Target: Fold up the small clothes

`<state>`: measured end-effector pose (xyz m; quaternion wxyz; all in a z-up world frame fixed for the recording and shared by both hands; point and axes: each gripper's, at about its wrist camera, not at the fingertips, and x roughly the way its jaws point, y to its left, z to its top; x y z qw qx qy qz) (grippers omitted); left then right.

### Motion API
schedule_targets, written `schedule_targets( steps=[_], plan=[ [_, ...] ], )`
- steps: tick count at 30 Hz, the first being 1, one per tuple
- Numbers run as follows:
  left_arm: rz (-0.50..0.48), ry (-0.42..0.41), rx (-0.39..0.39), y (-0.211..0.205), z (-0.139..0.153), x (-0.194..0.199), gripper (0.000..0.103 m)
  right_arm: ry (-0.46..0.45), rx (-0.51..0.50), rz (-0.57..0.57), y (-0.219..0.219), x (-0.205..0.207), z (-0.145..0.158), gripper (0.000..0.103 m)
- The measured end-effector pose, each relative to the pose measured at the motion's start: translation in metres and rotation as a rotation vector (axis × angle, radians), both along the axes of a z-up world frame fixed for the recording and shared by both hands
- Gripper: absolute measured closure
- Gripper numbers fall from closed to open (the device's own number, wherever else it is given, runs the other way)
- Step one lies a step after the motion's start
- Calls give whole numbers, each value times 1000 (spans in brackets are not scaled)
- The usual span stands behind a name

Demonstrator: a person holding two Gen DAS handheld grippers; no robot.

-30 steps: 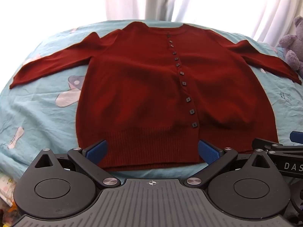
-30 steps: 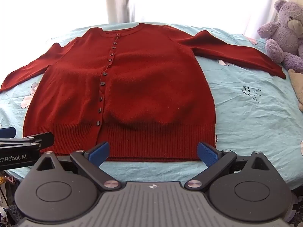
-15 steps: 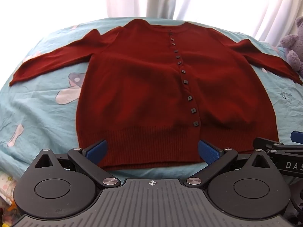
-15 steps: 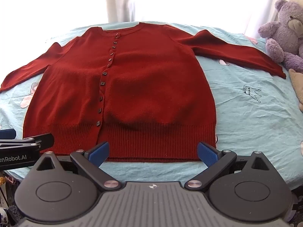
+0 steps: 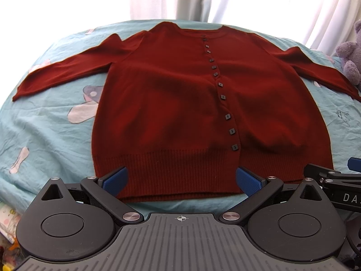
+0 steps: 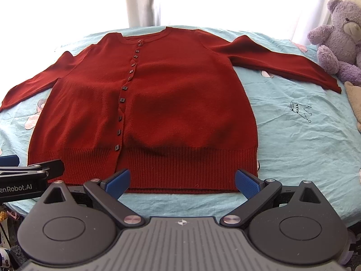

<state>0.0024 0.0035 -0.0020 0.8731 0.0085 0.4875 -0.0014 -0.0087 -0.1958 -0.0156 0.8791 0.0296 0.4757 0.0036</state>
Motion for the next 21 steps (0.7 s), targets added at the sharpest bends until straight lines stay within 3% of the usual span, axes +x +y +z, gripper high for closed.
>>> schedule_targets(
  steps=[21],
  plan=[
    [5,15,-2,4,-3,4,0,-8,11,11,0,-1,-1,4]
  ],
)
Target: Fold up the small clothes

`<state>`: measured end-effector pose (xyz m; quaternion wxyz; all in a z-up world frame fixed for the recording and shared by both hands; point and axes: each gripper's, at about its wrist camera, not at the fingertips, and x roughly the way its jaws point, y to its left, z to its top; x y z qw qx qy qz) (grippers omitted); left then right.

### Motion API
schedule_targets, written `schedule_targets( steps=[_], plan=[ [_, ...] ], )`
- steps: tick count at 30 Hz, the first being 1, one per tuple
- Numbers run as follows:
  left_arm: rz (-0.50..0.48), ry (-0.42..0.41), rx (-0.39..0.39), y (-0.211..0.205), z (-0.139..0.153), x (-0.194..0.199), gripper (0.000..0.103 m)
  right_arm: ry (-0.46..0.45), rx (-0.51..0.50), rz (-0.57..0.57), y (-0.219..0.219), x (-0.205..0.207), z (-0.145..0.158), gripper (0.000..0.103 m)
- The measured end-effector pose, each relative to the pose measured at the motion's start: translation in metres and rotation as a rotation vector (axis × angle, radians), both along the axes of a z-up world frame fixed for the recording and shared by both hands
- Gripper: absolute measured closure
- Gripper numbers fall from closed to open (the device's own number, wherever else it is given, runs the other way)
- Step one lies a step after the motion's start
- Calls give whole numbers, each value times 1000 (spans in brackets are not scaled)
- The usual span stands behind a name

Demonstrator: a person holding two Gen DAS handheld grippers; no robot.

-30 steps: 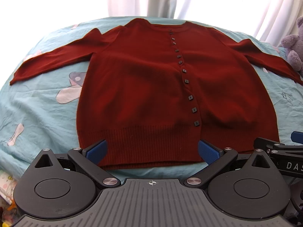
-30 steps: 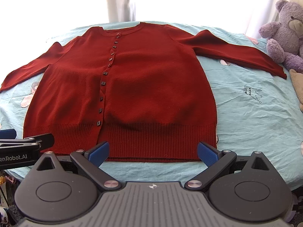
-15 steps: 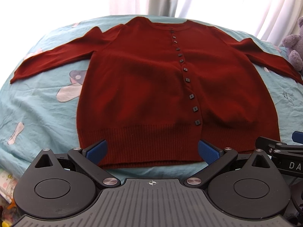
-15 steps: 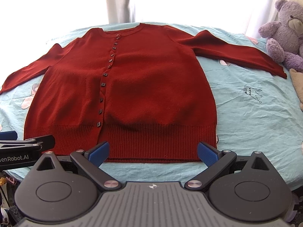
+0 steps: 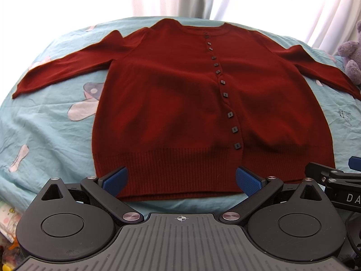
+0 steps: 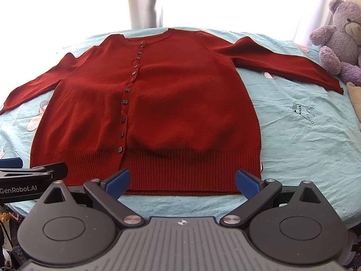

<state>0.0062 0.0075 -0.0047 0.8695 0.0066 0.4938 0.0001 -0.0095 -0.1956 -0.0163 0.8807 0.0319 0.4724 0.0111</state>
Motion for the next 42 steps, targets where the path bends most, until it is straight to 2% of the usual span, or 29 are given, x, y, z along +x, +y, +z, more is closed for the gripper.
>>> schedule_targets(
  steps=[42],
  plan=[
    [17,24,4,1,-4,9,0,-2,17,-2,0,3,-1,4]
  ],
)
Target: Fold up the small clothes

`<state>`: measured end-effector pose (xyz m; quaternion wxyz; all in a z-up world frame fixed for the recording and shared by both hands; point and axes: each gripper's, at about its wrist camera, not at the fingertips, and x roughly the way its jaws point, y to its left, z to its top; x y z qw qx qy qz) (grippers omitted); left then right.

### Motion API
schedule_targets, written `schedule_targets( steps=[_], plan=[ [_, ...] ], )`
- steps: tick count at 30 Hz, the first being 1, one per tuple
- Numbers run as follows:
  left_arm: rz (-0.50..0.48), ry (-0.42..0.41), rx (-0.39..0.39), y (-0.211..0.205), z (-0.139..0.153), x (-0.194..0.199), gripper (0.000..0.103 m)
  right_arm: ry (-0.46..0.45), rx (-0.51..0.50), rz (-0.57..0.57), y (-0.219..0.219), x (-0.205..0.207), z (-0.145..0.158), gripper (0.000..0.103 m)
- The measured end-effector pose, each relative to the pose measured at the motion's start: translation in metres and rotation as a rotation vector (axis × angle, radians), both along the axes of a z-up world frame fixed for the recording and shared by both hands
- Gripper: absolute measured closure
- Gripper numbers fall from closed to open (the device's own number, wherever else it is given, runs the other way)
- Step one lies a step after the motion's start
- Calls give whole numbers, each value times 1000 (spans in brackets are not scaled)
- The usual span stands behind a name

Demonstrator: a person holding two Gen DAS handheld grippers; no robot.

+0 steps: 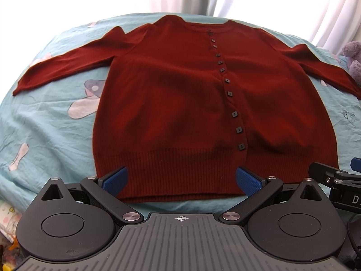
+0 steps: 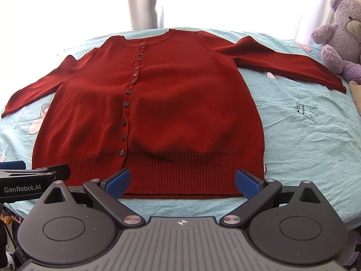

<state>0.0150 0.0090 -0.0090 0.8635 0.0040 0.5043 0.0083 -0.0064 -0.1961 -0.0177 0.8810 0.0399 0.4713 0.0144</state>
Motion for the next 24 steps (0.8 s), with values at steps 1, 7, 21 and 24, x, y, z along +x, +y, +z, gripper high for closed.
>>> schedule_targets(
  steps=[1,7,21,24],
  plan=[
    [0,0,1,0,0,0,0,0,0,-1,0,0,0,4],
    [-1,1,0,0,0,1,0,-1,3,-3,-1,0,1,4],
    [3,9,0,2,-2,3,0,-4,1,0,-1,2,2,4],
    [3,12,0,2,-2,4,0,-3,0,2,0,2,2,4]
  ],
)
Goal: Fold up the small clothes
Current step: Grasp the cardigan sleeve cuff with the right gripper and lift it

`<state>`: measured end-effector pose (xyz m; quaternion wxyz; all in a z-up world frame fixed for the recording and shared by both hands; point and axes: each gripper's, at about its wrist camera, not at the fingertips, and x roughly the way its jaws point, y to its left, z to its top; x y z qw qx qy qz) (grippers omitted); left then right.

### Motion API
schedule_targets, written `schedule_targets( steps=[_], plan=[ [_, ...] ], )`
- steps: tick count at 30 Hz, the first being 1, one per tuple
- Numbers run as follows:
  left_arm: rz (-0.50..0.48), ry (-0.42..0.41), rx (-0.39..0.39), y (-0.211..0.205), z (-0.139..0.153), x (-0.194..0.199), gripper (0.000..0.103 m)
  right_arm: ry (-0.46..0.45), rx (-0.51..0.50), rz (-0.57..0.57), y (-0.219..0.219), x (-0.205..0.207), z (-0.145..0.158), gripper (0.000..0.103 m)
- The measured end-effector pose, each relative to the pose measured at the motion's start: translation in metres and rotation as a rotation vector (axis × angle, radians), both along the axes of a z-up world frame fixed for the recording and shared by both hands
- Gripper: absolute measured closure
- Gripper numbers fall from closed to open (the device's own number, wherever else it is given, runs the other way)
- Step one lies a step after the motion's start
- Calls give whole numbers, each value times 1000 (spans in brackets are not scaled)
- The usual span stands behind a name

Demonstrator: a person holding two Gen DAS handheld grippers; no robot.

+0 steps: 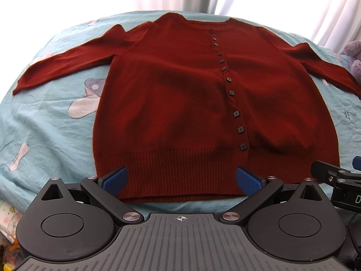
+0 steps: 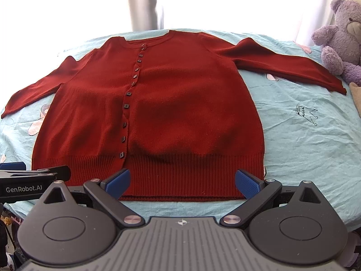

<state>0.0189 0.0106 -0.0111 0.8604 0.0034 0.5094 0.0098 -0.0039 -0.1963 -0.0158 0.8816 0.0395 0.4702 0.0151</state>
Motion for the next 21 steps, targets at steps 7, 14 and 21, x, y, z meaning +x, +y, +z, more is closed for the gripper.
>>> schedule_targets(
  steps=[7,14,21],
  plan=[
    [0,5,1,0,0,0,0,0,-3,1,0,0,0,4],
    [-4,19,-1,0,-3,3,0,-4,28,1,-3,2,1,4],
    [18,16,-17,2,-4,21,0,-155,189,-62,-44,12,1,4]
  ],
)
